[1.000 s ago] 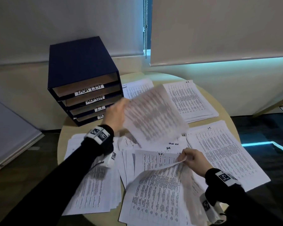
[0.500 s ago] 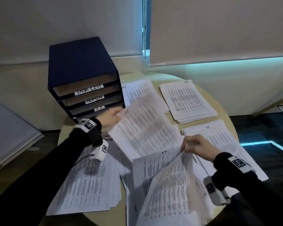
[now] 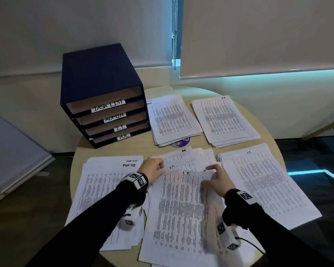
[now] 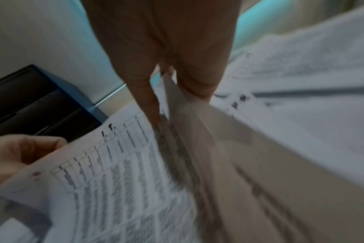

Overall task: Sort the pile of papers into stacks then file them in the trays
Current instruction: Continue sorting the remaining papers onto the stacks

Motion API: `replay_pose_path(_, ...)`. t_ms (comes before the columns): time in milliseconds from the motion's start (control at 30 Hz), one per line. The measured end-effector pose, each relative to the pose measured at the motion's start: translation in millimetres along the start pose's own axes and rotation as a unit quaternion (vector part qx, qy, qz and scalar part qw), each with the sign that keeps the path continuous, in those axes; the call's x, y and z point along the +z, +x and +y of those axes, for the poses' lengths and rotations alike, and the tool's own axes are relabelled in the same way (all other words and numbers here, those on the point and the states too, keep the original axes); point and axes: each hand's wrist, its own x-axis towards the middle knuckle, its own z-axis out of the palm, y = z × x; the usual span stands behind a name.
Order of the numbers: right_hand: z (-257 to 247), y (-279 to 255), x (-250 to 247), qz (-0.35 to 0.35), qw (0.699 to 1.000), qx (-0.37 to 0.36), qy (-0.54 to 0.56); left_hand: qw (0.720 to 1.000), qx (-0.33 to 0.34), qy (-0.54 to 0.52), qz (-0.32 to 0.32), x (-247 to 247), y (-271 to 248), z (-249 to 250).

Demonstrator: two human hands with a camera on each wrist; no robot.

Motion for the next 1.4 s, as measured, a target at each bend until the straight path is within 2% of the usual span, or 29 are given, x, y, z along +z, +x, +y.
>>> replay_pose_path(100, 9, -6, 8, 0.024, 0.995, 0.051, 0.081, 1.000, 0.012, -0.001, 0.010, -3, 0, -1)
replay_pose_path(167, 15, -5, 14, 0.020, 0.994, 0.053, 0.097, 1.000, 0.022, 0.008, 0.000, -6, 1, -4)
replay_pose_path(233, 15, -2, 14, 0.024, 0.998, 0.029, 0.045, 0.999, 0.038, 0.017, -0.019, -6, 2, -6)
replay_pose_path(400, 11, 8, 4, 0.031, 0.998, -0.021, -0.054, 0.997, 0.062, 0.048, -0.002, -6, 2, -5)
replay_pose_path(467, 9, 9, 0, 0.044, 0.997, -0.037, -0.044, 0.995, 0.075, 0.071, 0.010, -10, -2, 0)
replay_pose_path(533, 5, 6, -3, 0.055, 0.996, -0.061, -0.031, 0.990, 0.107, 0.079, 0.049, -13, -10, 6)
replay_pose_path(600, 3, 3, -5, 0.068, 0.994, -0.085, -0.016, 0.988, 0.131, 0.049, 0.064, -14, -18, 8)
replay_pose_path(700, -1, -3, -6, 0.051, 0.988, -0.141, -0.032, 0.991, 0.110, -0.069, -0.019, -14, -27, 9)
replay_pose_path(767, -5, -8, -4, 0.013, 0.990, -0.139, -0.022, 0.988, 0.079, -0.111, -0.068, -14, -31, 11)
replay_pose_path(867, -6, -11, 1, -0.004, 0.993, -0.113, 0.018, 0.988, -0.007, -0.148, -0.051, -8, -28, 8)
replay_pose_path(933, -1, -11, 5, -0.013, 0.993, -0.112, 0.016, 0.995, -0.039, -0.087, -0.025, -6, -21, 2)
replay_pose_path(1000, 1, -12, 6, -0.017, 0.994, -0.105, 0.018, 0.999, -0.036, -0.003, -0.037, -4, -16, -3)
replay_pose_path(1100, 0, -14, 6, -0.008, 0.995, -0.096, 0.031, 0.998, -0.044, 0.042, -0.019, -3, -17, 1)
replay_pose_path(1200, -2, -16, 6, 0.016, 0.996, -0.076, 0.048, 0.998, -0.014, 0.053, 0.021, -3, -18, 4)
replay_pose_path(1300, -4, -17, 7, 0.043, 0.995, -0.069, 0.062, 0.996, 0.037, 0.079, 0.019, -3, -17, 5)
replay_pose_path(1400, -1, -13, 7, 0.037, 0.996, -0.065, 0.050, 0.991, 0.075, 0.107, 0.022, -5, -19, 7)
